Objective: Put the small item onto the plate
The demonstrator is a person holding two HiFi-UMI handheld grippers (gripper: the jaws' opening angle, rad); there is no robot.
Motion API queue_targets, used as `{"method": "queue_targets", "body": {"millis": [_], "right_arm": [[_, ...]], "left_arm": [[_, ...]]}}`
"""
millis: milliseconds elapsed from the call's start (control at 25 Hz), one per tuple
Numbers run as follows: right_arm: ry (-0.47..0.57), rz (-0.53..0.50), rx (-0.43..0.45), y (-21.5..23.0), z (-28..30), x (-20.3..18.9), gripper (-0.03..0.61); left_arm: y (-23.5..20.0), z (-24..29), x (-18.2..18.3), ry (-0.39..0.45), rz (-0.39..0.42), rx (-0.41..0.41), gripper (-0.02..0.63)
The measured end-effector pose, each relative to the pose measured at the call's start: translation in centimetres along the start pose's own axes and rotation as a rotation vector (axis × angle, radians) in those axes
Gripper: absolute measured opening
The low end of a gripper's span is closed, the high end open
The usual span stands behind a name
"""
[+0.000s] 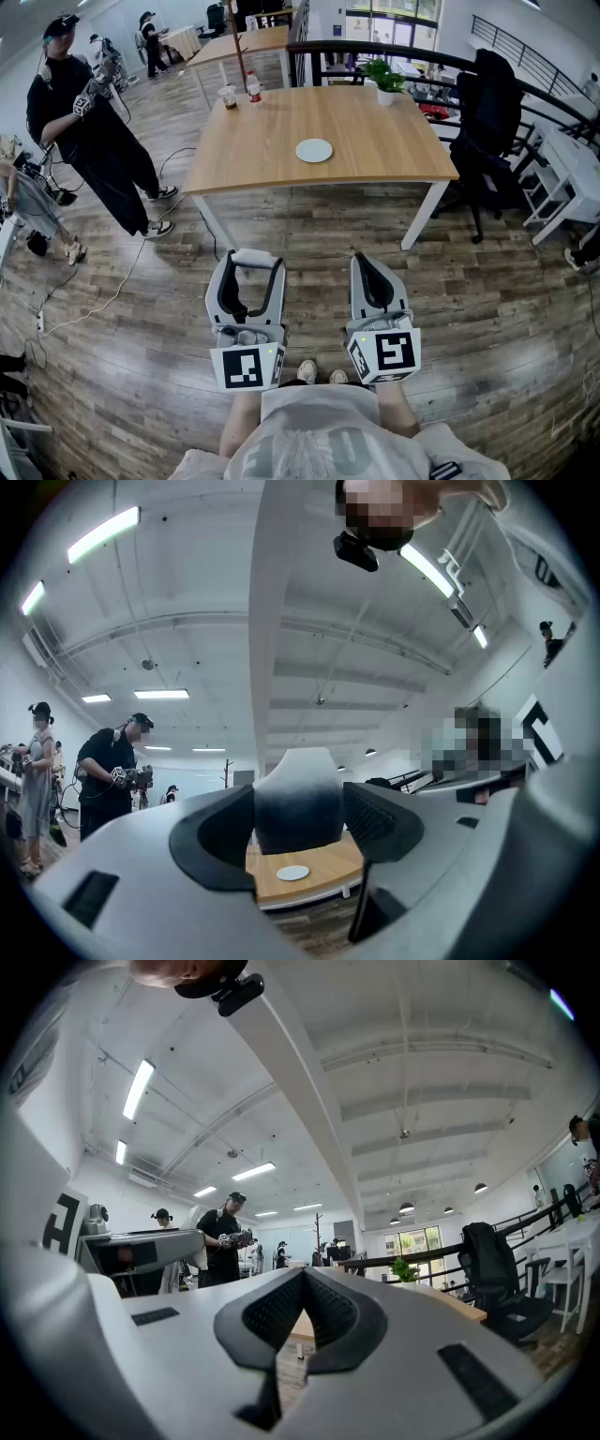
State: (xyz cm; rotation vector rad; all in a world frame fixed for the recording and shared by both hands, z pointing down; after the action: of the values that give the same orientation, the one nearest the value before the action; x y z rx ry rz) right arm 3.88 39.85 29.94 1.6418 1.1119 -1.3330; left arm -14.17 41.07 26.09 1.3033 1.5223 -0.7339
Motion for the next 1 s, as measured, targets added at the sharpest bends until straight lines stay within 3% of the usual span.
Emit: {"method": "queue_targets", "body": {"millis": [720, 1000], "right_arm": [[0.002, -0.033, -0.035, 4.4, -2.0, -1.7, 0.017], [-0.046, -0.029, -0.055, 10.0, -1.5, -4.4, 0.017]], "left_arm": [[2.0, 1.3, -1.9, 0.025, -0.043, 0.009, 0.302], [2.2, 5.1, -5.5, -0.001, -0.068, 0.081, 0.302]]}}
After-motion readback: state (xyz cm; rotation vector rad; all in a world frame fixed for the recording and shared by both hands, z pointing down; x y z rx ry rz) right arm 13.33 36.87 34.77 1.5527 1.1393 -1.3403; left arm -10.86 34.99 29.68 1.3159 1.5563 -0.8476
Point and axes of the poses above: the fingertips, and each gripper's own axes: z forward along the fingers, y to its right, x out of its top, the point moved 4 cm from there along -z, backward along the fingers, and after that the axes turned 4 degrees about y, right-handed, at the moved point
